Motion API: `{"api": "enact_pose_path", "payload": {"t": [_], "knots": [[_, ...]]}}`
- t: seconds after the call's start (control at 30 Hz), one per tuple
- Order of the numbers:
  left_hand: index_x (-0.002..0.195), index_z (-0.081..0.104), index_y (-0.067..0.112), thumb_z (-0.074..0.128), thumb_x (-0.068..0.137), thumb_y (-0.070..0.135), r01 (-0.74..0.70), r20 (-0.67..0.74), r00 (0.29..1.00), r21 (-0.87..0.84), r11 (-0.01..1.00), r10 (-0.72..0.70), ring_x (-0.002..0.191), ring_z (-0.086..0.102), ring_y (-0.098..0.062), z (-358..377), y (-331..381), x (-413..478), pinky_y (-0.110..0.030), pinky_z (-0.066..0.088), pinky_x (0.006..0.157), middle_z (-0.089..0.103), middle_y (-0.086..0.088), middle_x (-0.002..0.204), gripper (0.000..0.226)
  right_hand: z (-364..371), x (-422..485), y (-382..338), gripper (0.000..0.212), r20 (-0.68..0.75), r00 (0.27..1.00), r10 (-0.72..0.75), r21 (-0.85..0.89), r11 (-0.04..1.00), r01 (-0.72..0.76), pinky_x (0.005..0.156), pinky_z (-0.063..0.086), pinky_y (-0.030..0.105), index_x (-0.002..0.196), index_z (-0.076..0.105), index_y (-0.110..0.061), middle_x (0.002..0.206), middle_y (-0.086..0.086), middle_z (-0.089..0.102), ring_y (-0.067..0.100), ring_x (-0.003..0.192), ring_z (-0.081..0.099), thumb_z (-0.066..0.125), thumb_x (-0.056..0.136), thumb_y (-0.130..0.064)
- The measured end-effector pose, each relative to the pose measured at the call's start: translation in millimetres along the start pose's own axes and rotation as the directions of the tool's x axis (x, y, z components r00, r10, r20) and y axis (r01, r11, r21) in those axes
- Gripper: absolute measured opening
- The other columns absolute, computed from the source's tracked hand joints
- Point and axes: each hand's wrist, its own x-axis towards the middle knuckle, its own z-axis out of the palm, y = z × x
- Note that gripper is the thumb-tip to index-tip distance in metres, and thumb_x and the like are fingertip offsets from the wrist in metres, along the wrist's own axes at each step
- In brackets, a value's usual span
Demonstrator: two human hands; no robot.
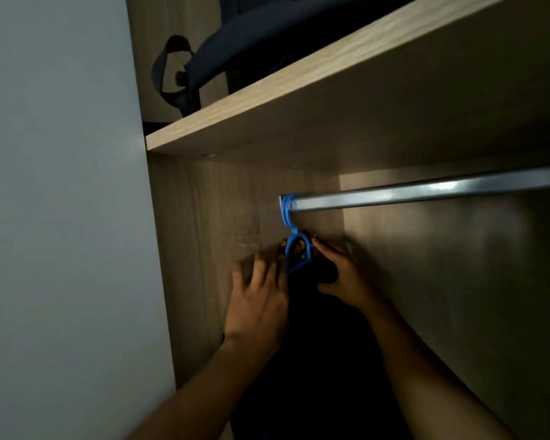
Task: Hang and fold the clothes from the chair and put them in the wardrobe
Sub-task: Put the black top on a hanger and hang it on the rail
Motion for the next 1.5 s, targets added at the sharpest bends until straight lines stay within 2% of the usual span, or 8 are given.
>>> {"api": "enact_pose_path", "payload": {"t": [0.07,0.33,0.47,0.77,1.03,1.2,1.37,1.5], "knots": [[0.152,0.032,0.006,0.057,0.090,0.042,0.024,-0.011,1.000,0.015,1.000,-0.024,0.133,0.023,-0.036,0.4,0.7,0.1,-0.058,0.020,0.102,0.046,-0.012,0.143,0.076,0.9,-0.8,3.5,0.098,-0.010,1.000,-0.007,-0.001,1.000,0.007,0.117,0.034,0.046,0.152,0.028,-0.047,0.160,-0.006,0.032,0.011,0.148,0.030,0.079,0.069,-0.036],[0.158,0.012,0.020,0.052,0.092,0.053,0.067,-0.051,0.996,-0.016,0.998,-0.068,0.135,0.020,-0.028,-11.0,-3.5,-7.8,-0.053,0.006,0.103,0.031,-0.004,0.149,0.084,6.5,-20.2,-1.4,0.098,-0.094,0.994,0.059,-0.038,0.997,-0.063,0.118,0.033,0.046,0.154,0.034,-0.027,0.161,-0.004,0.029,0.015,0.148,0.028,0.086,0.071,-0.030],[0.157,0.008,0.025,0.055,0.088,0.058,0.098,-0.028,0.995,-0.021,0.995,-0.099,0.135,0.021,-0.029,-23.3,-6.8,-24.9,-0.053,0.014,0.105,0.027,-0.005,0.148,0.090,6.9,-46.2,-21.9,0.094,-0.218,0.966,0.137,0.004,0.990,-0.139,0.118,0.032,0.036,0.151,0.040,-0.018,0.157,0.001,0.036,0.018,0.145,0.033,0.088,0.071,-0.021],[0.146,0.038,0.028,0.061,0.075,0.070,0.017,-0.212,0.977,-0.038,0.999,-0.024,0.117,0.045,-0.025,-107.2,-33.7,-112.4,-0.048,0.036,0.091,0.052,-0.001,0.132,0.086,-28.0,-88.2,-170.0,0.074,-0.352,0.929,0.116,0.145,0.987,-0.069,0.108,0.037,0.023,0.144,0.053,-0.017,0.139,0.006,0.055,0.017,0.130,0.050,0.085,0.077,-0.026],[0.138,0.054,0.024,0.071,0.074,0.061,0.360,-0.287,0.904,0.106,0.927,-0.318,0.132,0.044,-0.031,-224.6,-118.8,-297.2,-0.054,0.029,0.097,0.051,-0.005,0.140,0.076,21.1,-169.9,-387.2,0.056,-0.054,0.984,-0.167,0.438,0.882,0.174,0.109,0.042,0.024,0.142,0.053,-0.022,0.139,-0.007,0.055,0.004,0.129,0.051,0.072,0.090,-0.034],[0.137,0.056,0.024,0.081,0.070,0.047,0.620,-0.331,0.750,0.048,0.783,-0.573,0.141,0.027,-0.042,-259.9,-173.6,-406.2,-0.055,0.025,0.100,0.030,-0.012,0.156,0.075,57.0,-221.0,-496.1,0.057,0.088,0.957,-0.275,0.480,0.854,0.201,0.115,0.034,0.022,0.146,0.047,-0.026,0.151,-0.008,0.042,0.003,0.140,0.039,0.065,0.093,-0.038],[0.151,0.037,0.020,0.079,0.081,0.016,0.478,-0.260,0.792,-0.298,0.826,-0.552,0.146,0.026,-0.037,-253.8,-191.9,-431.5,-0.054,0.042,0.108,-0.003,-0.001,0.167,0.082,65.7,-227.6,-543.6,0.064,0.204,0.962,-0.184,0.434,0.898,0.080,0.122,0.022,0.025,0.152,0.038,-0.028,0.160,-0.004,0.032,0.007,0.148,0.024,0.064,0.094,-0.039],[0.157,0.019,0.023,0.079,0.079,0.004,0.468,-0.253,0.748,-0.454,0.758,-0.614,0.145,0.032,-0.028,-263.2,-181.2,-434.6,-0.043,0.047,0.104,-0.002,0.001,0.166,0.101,49.6,-226.6,-548.6,0.064,0.268,0.953,-0.141,0.423,0.906,0.015,0.118,0.022,0.019,0.152,0.037,-0.023,0.158,-0.004,0.033,0.010,0.146,0.031,0.063,0.096,-0.036]]}}
